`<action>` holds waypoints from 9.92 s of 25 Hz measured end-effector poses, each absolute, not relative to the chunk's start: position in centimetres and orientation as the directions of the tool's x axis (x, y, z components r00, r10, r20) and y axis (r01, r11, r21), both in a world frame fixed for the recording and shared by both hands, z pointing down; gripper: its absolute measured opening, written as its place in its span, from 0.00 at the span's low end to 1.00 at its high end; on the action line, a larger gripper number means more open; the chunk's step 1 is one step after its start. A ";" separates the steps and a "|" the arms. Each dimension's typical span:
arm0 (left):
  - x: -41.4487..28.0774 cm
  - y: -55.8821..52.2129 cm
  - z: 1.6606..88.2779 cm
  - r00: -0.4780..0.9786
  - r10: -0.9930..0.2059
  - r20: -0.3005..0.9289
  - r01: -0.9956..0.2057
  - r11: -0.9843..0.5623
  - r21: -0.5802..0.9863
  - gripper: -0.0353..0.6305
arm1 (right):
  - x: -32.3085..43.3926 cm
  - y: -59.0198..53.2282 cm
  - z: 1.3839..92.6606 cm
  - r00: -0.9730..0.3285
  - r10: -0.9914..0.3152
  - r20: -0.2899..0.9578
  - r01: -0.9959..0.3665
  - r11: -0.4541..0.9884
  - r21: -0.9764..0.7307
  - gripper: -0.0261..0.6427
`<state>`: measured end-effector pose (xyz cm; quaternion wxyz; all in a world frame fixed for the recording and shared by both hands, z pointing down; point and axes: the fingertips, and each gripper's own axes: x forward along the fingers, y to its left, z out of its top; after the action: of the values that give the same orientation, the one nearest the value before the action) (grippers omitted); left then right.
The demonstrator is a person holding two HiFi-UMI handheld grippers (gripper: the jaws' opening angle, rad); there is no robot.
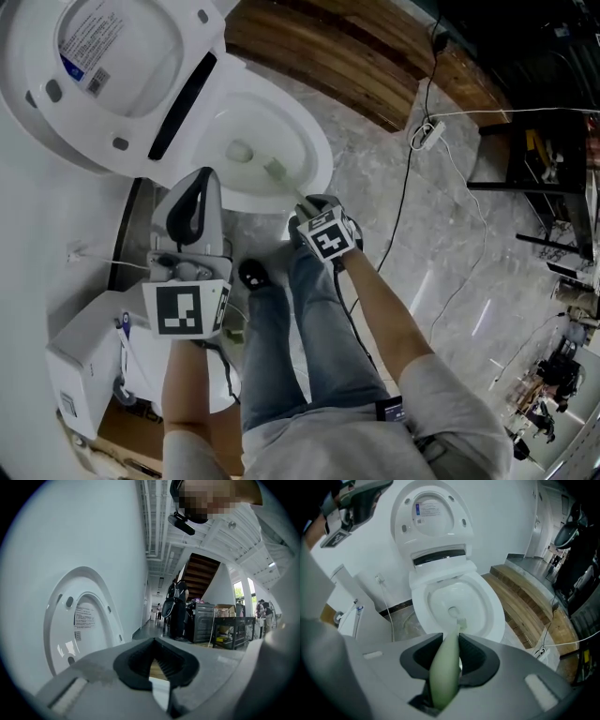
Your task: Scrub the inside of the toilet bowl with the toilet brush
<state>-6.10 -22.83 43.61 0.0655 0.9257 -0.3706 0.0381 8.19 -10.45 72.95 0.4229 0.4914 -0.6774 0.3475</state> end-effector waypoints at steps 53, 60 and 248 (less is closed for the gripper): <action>-10.2 -26.5 47.2 0.494 -0.847 0.194 -0.869 -0.482 0.111 0.06 | 6.2 -26.0 74.7 -0.096 -0.482 0.871 -0.439 0.806 0.398 0.19; -12.1 -26.6 48.0 0.480 -0.849 0.221 -0.877 -0.470 0.102 0.06 | 3.3 -26.7 75.1 -0.116 -0.482 0.869 -0.382 0.829 0.409 0.19; -5.6 2.1 13.1 0.466 -0.881 -0.084 -0.885 -0.466 -0.022 0.06 | 14.9 5.4 13.6 -0.143 -0.987 -0.078 -0.990 0.144 0.003 0.19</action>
<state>-5.64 2.14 13.12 -0.0314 0.8555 -0.5160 -0.0304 14.86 5.39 13.65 -0.0287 0.6538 -0.7556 -0.0266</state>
